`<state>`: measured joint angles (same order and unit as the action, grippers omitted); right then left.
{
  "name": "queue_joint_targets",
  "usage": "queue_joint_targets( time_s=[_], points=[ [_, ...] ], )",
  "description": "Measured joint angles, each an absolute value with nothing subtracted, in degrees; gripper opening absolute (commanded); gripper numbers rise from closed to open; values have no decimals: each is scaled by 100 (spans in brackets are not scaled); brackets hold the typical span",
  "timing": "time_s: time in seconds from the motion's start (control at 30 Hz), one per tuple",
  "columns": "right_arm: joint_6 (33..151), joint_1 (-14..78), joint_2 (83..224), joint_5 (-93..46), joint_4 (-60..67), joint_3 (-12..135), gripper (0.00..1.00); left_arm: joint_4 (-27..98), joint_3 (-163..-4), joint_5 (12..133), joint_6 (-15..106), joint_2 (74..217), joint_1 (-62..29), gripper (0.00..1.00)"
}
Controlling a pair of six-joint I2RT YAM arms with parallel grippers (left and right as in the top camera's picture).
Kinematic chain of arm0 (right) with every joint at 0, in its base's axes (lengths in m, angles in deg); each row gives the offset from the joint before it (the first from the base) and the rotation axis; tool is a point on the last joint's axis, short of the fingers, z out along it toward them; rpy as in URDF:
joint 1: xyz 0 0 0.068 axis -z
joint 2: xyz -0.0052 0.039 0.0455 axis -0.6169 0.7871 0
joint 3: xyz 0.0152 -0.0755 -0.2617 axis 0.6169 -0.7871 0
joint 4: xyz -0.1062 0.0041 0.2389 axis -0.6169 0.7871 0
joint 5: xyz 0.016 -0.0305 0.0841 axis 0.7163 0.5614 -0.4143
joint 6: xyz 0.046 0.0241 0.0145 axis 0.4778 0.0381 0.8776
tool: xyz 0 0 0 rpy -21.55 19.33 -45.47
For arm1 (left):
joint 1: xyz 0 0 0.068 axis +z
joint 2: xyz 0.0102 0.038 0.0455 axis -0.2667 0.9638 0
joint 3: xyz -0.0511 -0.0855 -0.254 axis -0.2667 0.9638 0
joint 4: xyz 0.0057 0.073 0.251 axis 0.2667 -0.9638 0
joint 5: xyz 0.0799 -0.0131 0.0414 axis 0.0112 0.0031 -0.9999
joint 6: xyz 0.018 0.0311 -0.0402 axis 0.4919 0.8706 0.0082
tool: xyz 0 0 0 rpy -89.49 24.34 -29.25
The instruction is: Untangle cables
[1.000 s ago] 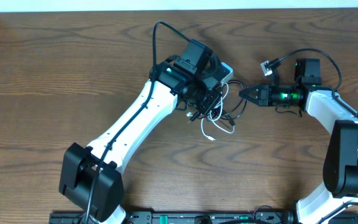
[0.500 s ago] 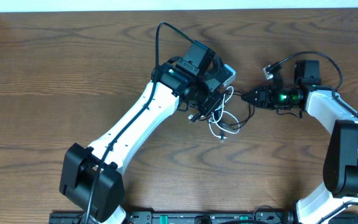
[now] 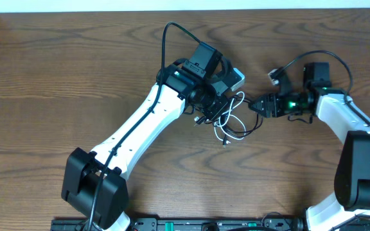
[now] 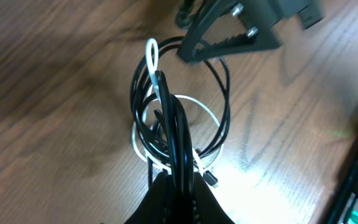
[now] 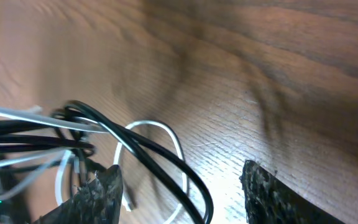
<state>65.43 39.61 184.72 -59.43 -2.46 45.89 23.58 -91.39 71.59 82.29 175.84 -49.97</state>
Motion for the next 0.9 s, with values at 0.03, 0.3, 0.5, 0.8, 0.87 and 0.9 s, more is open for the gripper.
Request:
queue_joint_targets(
  time_s=[0.03, 0.3, 0.5, 0.8, 0.87, 0.9],
  points=[
    [6442, 3869, 18472, -5834, -248, 4589, 56, 2358, -9139, 7222, 8253, 17584, -4997, 8],
    [6047, 3040, 18472, -4704, -453, 4592, 5, 2316, -9139, 7642, 8367, 17584, -4997, 8],
    [6062, 2837, 18472, -4280, -576, 4592, 1, 2082, -9139, 7675, 8476, 17584, -4997, 7],
    [6698, 3285, 18319, -4850, -934, 4592, 1, 1949, -9139, 7699, 8537, 17584, -4997, 8],
    [6912, 3521, 18278, -5149, -1024, 4592, 1, 1949, -9139, 7721, 8546, 17584, -4997, 7],
    [7015, 3611, 18269, -5237, -1046, 4592, 1, 1947, -9139, 7734, 8559, 17584, -4997, 8]
  ],
)
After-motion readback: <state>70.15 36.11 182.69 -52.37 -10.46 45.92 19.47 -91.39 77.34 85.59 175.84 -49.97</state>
